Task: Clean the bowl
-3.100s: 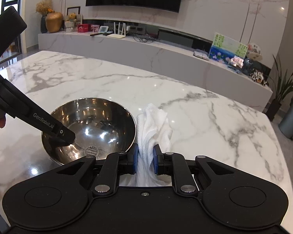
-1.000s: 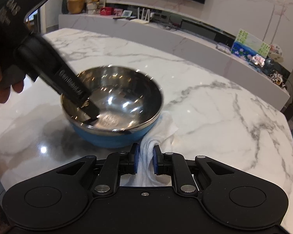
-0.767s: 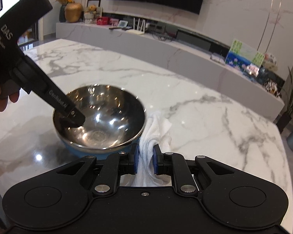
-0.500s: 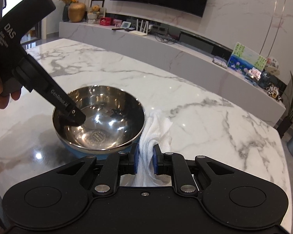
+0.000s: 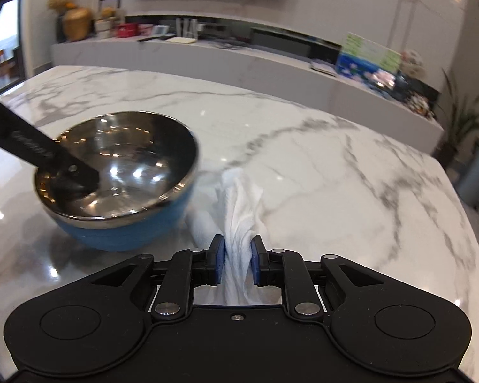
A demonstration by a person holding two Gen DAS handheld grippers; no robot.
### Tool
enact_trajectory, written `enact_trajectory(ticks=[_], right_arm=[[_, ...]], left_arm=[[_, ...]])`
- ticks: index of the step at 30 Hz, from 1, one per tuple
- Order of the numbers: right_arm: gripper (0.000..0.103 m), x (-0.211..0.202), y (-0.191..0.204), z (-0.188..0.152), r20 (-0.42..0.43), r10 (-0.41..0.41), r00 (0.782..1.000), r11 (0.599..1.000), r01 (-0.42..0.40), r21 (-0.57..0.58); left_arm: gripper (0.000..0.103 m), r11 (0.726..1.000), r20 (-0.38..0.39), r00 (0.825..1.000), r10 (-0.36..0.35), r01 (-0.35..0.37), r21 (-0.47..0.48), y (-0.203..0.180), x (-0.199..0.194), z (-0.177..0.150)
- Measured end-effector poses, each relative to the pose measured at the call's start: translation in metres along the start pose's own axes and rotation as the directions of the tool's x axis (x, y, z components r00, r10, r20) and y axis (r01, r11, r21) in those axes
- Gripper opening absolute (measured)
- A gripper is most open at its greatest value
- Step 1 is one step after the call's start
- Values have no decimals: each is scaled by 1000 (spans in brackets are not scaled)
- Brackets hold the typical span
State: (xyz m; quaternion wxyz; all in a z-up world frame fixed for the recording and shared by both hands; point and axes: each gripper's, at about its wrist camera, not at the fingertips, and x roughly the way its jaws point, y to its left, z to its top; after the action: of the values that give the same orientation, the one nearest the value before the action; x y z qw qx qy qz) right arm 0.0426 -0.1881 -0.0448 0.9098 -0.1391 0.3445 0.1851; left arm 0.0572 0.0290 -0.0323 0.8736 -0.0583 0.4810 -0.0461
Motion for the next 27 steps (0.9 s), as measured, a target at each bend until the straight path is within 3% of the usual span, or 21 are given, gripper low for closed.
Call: enact_trajectory(ticks=[4,7,12,14,23,27], right_arm=[[36,-7,-2,-5,29,-62,998,993,59,104],[36,-16,3,-9,79,-108,991,980,92,177],[36,-21,29,-15,168,-170,971,980,150,130],[36,-16,37,-16,159,-175,972,983,164,85],[37,13,26,-18,84,-189,978,974,176,144],[28,18,22,-17,81,-171,982,976,158,151]], left_arm=[[20,1000,-3,1000,6,-6,-4,-2,1,-1],[20,1000,-5,1000,11,-11,-5,-3,1,-2],[20,1000,-8,1000,13,-13,-4,-4,1,-2],[20,1000,-9,1000,14,-14,-4,-5,1,-2],[21,1000,-11,1000,12,-12,-1,-5,0,-4],[21,1000,-16,1000,4,-4,0,-6,0,-5]])
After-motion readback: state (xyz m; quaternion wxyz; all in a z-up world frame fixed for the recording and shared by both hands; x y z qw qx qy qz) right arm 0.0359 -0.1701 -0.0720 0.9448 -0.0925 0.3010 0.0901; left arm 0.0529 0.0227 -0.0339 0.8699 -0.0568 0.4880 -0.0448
